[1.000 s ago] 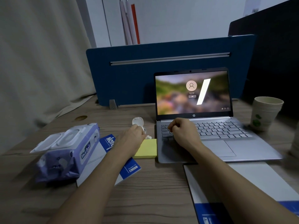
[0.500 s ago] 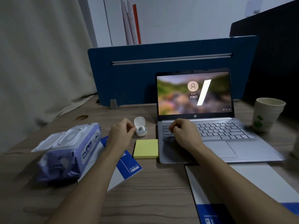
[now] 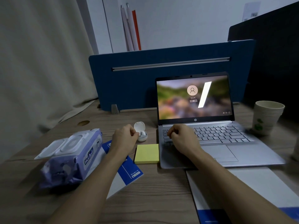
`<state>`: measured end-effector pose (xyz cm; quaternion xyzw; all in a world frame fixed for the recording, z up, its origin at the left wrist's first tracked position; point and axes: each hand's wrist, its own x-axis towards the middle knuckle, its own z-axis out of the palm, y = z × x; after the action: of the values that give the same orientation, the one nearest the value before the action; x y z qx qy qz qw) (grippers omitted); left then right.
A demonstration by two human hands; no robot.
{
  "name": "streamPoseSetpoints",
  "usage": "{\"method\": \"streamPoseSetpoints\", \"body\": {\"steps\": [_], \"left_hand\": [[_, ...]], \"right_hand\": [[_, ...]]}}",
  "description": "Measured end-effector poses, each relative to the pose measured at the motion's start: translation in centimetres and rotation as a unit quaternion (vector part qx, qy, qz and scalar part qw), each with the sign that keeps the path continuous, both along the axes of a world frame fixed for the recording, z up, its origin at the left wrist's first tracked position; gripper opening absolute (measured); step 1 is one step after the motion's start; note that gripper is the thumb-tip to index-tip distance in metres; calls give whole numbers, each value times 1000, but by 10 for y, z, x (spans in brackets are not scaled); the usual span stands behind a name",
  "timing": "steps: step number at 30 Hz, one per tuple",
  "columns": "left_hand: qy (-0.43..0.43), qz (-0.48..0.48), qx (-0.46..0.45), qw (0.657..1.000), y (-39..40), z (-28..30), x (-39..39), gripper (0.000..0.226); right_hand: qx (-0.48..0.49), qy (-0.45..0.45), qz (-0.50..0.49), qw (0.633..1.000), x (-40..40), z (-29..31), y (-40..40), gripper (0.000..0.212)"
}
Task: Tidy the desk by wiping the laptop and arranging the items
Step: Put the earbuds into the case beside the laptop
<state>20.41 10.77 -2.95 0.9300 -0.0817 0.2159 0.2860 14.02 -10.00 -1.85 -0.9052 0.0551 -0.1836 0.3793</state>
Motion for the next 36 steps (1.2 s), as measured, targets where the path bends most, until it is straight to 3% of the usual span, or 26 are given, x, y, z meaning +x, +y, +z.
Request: {"method": "streamPoseSetpoints", "body": {"steps": [12, 16, 20, 23, 29, 33, 36], "left_hand": [[-39, -6, -3, 999, -5, -9, 5, 16], [-44, -17, -52, 998, 1, -11, 9, 12], [25, -90, -62, 994, -1, -11, 12, 48], [57, -125, -55, 989, -6, -11, 15, 58], [11, -157, -42, 987, -2, -8, 10, 44], [34, -163, -32, 986, 0, -10, 5, 23], [48, -165, -36, 985, 4, -13, 0, 22]], "right_hand": [[6, 2, 9, 1000, -2, 2, 2, 25], [10, 3, 9, 1000, -3, 3, 1, 26], [14, -2, 8, 1000, -4, 3, 1, 27], [12, -5, 12, 1000, -4, 2, 0, 27], [6, -5, 10, 1000, -3, 1, 0, 27], [1, -8, 15, 1000, -4, 2, 0, 27], [-4, -7, 15, 1000, -5, 4, 0, 27]]}}
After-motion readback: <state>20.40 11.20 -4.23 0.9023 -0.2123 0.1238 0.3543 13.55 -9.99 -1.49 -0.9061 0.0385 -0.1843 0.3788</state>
